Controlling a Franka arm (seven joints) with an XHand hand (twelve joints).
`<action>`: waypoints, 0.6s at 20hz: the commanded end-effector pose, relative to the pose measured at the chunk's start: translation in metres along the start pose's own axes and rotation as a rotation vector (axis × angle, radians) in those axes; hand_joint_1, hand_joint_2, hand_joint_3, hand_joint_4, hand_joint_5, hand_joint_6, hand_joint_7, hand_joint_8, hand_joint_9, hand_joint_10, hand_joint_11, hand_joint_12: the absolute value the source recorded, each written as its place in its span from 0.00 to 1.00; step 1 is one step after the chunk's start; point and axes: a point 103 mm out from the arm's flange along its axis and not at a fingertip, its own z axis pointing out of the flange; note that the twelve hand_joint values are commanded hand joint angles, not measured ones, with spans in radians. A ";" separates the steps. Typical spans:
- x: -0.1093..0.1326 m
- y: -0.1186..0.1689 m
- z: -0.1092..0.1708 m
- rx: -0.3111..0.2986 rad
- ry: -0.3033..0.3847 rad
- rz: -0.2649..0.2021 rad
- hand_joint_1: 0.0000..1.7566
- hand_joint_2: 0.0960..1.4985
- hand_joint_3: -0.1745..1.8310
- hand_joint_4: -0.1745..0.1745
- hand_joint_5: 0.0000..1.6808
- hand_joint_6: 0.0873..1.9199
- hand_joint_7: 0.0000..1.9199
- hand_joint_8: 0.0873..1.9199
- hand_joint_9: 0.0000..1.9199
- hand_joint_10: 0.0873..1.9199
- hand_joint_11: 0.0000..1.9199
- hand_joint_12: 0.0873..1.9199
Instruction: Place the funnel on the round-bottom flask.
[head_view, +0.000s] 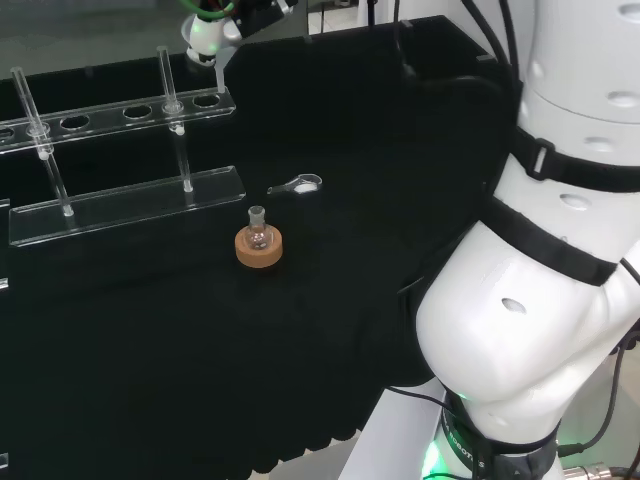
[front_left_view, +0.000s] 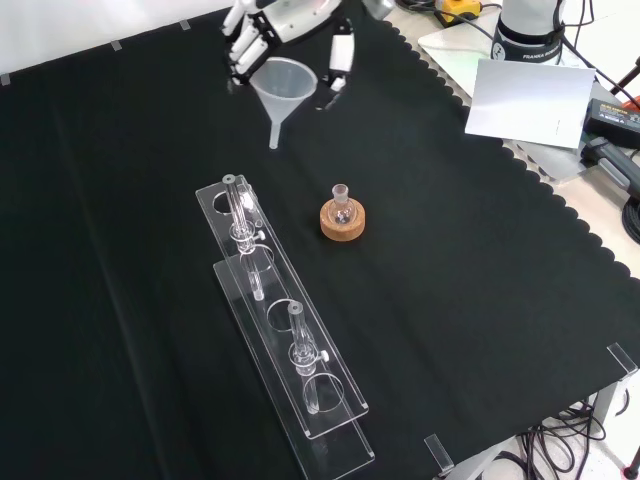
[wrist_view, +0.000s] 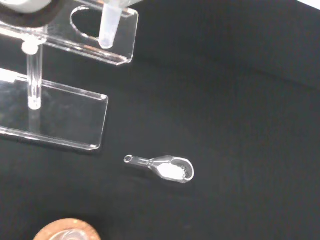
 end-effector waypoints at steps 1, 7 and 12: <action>0.016 -0.048 0.029 0.052 -0.026 0.030 0.45 0.42 0.38 0.42 0.34 0.32 0.37 0.36 0.53 0.23 0.32 0.64; 0.012 -0.062 0.053 0.085 -0.003 0.026 0.45 0.42 0.38 0.43 0.33 0.32 0.37 0.36 0.53 0.23 0.32 0.64; 0.014 -0.065 0.061 0.095 0.009 0.020 0.45 0.42 0.38 0.43 0.33 0.32 0.37 0.36 0.53 0.23 0.32 0.64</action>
